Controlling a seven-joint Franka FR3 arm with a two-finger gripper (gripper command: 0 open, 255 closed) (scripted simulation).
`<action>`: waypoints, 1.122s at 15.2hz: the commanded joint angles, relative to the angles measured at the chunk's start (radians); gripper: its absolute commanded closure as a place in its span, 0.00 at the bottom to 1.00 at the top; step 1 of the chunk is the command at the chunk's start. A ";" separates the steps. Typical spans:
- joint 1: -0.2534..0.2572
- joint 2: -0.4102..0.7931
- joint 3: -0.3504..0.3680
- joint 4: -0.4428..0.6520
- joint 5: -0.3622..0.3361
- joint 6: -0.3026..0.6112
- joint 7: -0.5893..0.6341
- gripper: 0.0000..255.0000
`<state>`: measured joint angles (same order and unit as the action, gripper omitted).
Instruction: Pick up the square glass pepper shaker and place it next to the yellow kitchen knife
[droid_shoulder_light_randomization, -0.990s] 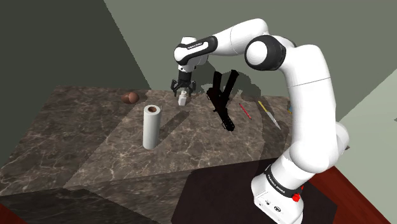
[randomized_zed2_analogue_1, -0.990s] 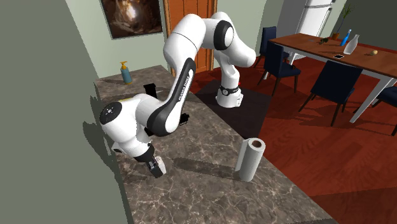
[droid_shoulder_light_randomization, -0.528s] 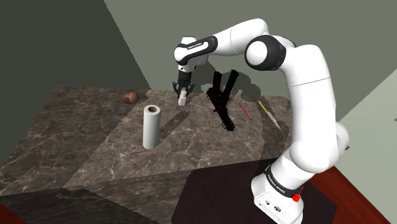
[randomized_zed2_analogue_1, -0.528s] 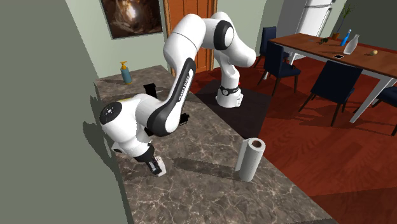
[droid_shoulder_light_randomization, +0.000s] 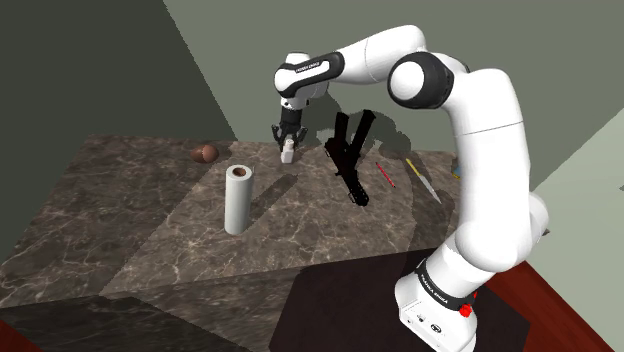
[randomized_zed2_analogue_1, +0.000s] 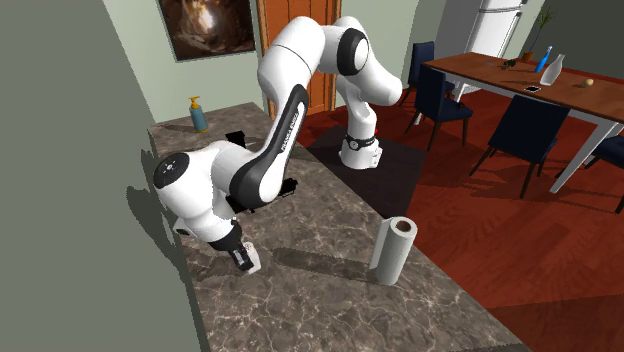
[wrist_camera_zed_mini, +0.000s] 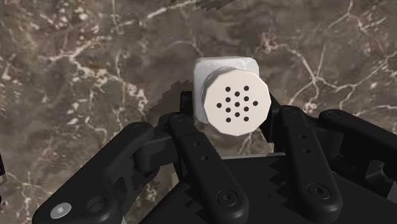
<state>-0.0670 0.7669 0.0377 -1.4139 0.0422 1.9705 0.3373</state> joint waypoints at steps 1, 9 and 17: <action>-0.001 -0.014 0.000 0.005 0.000 -0.019 0.000 1.00; -0.002 -0.068 0.001 0.025 0.000 -0.093 0.004 1.00; -0.002 -0.111 0.001 0.064 0.000 -0.175 0.008 1.00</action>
<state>-0.0689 0.6624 0.0390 -1.3545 0.0427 1.8071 0.3450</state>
